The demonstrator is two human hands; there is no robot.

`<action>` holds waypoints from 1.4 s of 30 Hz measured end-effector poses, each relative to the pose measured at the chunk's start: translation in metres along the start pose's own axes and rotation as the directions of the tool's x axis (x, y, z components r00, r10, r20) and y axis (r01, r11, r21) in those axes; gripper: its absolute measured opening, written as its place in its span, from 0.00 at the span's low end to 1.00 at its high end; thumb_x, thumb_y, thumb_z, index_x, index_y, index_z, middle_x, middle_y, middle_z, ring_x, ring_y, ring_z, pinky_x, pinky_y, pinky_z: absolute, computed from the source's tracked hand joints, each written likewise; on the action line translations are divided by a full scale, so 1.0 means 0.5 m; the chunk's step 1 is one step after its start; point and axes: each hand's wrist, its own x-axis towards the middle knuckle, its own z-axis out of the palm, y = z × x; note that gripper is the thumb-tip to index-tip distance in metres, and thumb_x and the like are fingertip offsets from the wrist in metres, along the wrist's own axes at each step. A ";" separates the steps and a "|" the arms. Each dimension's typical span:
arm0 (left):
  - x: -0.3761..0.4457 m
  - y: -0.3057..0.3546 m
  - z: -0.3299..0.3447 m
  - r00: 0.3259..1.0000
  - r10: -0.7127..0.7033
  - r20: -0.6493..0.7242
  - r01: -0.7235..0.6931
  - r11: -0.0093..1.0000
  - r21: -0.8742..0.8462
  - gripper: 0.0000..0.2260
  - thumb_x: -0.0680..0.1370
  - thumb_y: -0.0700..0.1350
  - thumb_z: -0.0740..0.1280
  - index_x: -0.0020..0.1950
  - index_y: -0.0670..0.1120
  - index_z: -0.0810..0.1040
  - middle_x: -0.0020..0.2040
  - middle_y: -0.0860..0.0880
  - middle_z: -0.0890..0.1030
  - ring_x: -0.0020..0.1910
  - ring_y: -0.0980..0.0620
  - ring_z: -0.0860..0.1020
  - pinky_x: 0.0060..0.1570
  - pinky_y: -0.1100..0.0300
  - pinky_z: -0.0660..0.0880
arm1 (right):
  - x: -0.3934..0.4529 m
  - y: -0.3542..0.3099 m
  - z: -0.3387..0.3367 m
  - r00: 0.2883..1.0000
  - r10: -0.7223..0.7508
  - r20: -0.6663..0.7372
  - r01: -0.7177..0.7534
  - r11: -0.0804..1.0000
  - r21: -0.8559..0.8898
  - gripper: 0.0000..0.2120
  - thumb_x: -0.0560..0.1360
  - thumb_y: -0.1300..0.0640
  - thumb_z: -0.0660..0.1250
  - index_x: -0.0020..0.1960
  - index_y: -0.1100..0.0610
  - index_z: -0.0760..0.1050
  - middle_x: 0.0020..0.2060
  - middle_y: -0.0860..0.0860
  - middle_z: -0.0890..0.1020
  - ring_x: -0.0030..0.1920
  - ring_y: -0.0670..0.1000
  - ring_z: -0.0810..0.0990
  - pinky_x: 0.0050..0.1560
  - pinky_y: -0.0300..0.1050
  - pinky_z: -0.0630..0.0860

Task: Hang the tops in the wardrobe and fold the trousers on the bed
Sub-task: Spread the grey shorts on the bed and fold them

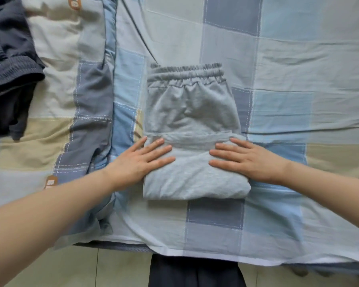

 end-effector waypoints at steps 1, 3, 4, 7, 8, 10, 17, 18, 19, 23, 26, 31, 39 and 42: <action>-0.016 0.027 0.006 0.998 0.011 0.055 -0.007 0.998 -0.058 0.33 0.75 0.37 0.43 0.79 0.56 0.51 0.80 0.51 0.50 0.78 0.45 0.47 0.76 0.44 0.46 | -0.017 -0.019 -0.004 0.998 -0.026 0.058 0.023 0.998 0.065 0.23 0.81 0.59 0.53 0.74 0.49 0.64 0.73 0.49 0.67 0.73 0.52 0.64 0.73 0.54 0.61; -0.046 0.072 0.015 0.985 0.067 0.157 -0.033 0.977 -0.210 0.38 0.75 0.32 0.49 0.78 0.61 0.41 0.79 0.56 0.40 0.78 0.51 0.36 0.76 0.49 0.38 | -0.047 -0.050 -0.009 0.983 -0.086 0.163 0.044 0.968 0.247 0.25 0.80 0.58 0.54 0.76 0.46 0.59 0.75 0.46 0.62 0.76 0.48 0.58 0.75 0.50 0.55; -0.060 0.093 0.018 0.979 0.114 0.169 -0.060 0.954 -0.295 0.43 0.73 0.30 0.53 0.78 0.62 0.40 0.79 0.59 0.39 0.77 0.54 0.34 0.76 0.52 0.36 | -0.062 -0.063 -0.016 0.973 -0.103 0.207 0.028 0.941 0.336 0.27 0.78 0.57 0.51 0.76 0.46 0.58 0.75 0.44 0.61 0.76 0.46 0.56 0.76 0.46 0.53; -0.085 0.131 0.010 0.972 0.171 0.161 -0.010 0.715 -0.699 0.38 0.75 0.30 0.55 0.78 0.62 0.54 0.79 0.61 0.53 0.78 0.63 0.47 0.77 0.60 0.45 | -0.101 -0.087 -0.040 0.985 0.019 0.169 -0.126 0.747 0.652 0.29 0.70 0.57 0.53 0.70 0.46 0.69 0.68 0.42 0.73 0.68 0.41 0.70 0.68 0.39 0.65; -0.085 0.129 0.005 0.983 0.106 0.148 0.073 0.515 -0.854 0.30 0.79 0.34 0.58 0.76 0.59 0.62 0.77 0.60 0.62 0.76 0.63 0.57 0.76 0.61 0.52 | -0.100 -0.092 -0.047 0.980 0.138 0.141 -0.196 0.600 0.776 0.23 0.70 0.58 0.58 0.64 0.49 0.74 0.60 0.42 0.79 0.59 0.40 0.76 0.60 0.41 0.72; -0.070 0.114 -0.019 0.965 -0.201 0.166 0.177 0.038 -0.983 0.16 0.81 0.41 0.65 0.67 0.55 0.75 0.68 0.55 0.76 0.68 0.59 0.73 0.67 0.61 0.70 | -0.086 -0.085 -0.058 0.874 0.470 0.122 -0.228 0.176 0.958 0.11 0.69 0.59 0.66 0.51 0.53 0.79 0.43 0.40 0.83 0.43 0.37 0.79 0.45 0.40 0.76; 0.002 0.118 0.004 0.683 -0.578 0.446 0.303 -0.332 -0.894 0.06 0.82 0.46 0.63 0.51 0.48 0.79 0.48 0.49 0.82 0.42 0.58 0.80 0.45 0.64 0.76 | 0.035 -0.032 -0.026 0.385 0.791 0.475 -0.280 -0.391 0.877 0.17 0.78 0.45 0.63 0.62 0.52 0.71 0.52 0.46 0.78 0.49 0.44 0.77 0.47 0.40 0.73; 0.002 0.127 0.012 0.668 -0.592 0.451 0.300 -0.340 -0.891 0.05 0.82 0.45 0.63 0.51 0.48 0.79 0.48 0.51 0.82 0.42 0.59 0.81 0.42 0.66 0.76 | 0.049 -0.035 -0.023 0.372 0.811 0.452 -0.319 -0.346 0.883 0.15 0.78 0.46 0.64 0.59 0.53 0.73 0.50 0.46 0.79 0.46 0.43 0.76 0.43 0.38 0.71; -0.003 0.135 0.018 0.655 -0.596 0.465 0.282 -0.378 -0.882 0.06 0.82 0.44 0.63 0.51 0.48 0.80 0.49 0.51 0.83 0.43 0.59 0.81 0.42 0.67 0.77 | 0.057 -0.039 -0.019 0.364 0.832 0.418 -0.348 -0.295 0.890 0.12 0.78 0.47 0.63 0.55 0.54 0.75 0.46 0.45 0.79 0.44 0.43 0.75 0.40 0.37 0.69; -0.038 0.144 0.033 0.642 -0.542 0.543 0.187 -0.576 -0.796 0.08 0.81 0.42 0.63 0.52 0.44 0.81 0.48 0.51 0.86 0.46 0.57 0.84 0.46 0.67 0.78 | 0.047 -0.032 -0.013 0.216 0.936 0.277 -0.247 -0.222 0.943 0.12 0.80 0.57 0.58 0.39 0.56 0.73 0.32 0.45 0.74 0.31 0.38 0.70 0.36 0.37 0.67; -0.052 0.147 0.038 0.607 -0.545 0.578 0.240 -0.568 -0.787 0.08 0.81 0.39 0.62 0.50 0.45 0.81 0.46 0.51 0.85 0.44 0.56 0.82 0.46 0.66 0.77 | 0.029 -0.021 -0.012 0.157 0.919 0.361 -0.246 -0.318 0.916 0.12 0.81 0.59 0.55 0.45 0.58 0.76 0.36 0.50 0.79 0.39 0.48 0.77 0.44 0.45 0.73; -0.015 0.132 0.018 0.462 -0.755 0.465 0.116 -0.469 -0.876 0.04 0.80 0.47 0.66 0.50 0.49 0.79 0.45 0.53 0.82 0.41 0.59 0.80 0.40 0.67 0.76 | 0.046 -0.043 -0.025 0.372 0.876 0.307 -0.373 -0.162 0.914 0.18 0.79 0.40 0.56 0.56 0.52 0.74 0.49 0.43 0.78 0.51 0.45 0.75 0.49 0.37 0.69; 0.078 0.133 -0.002 0.223 -0.876 0.427 0.153 -0.401 -0.903 0.17 0.81 0.52 0.62 0.63 0.42 0.74 0.61 0.46 0.79 0.58 0.49 0.76 0.60 0.54 0.71 | 0.099 -0.075 -0.009 0.308 0.886 0.346 -0.625 -0.085 0.776 0.23 0.78 0.38 0.56 0.59 0.56 0.68 0.57 0.54 0.79 0.58 0.60 0.75 0.52 0.50 0.69; 0.082 0.141 0.002 0.173 -0.876 0.449 0.156 -0.426 -0.891 0.19 0.81 0.53 0.62 0.64 0.40 0.74 0.61 0.45 0.78 0.56 0.49 0.75 0.55 0.58 0.68 | 0.104 -0.070 -0.005 0.313 0.881 0.355 -0.613 -0.098 0.784 0.23 0.79 0.40 0.55 0.61 0.57 0.70 0.59 0.56 0.78 0.60 0.61 0.74 0.56 0.51 0.68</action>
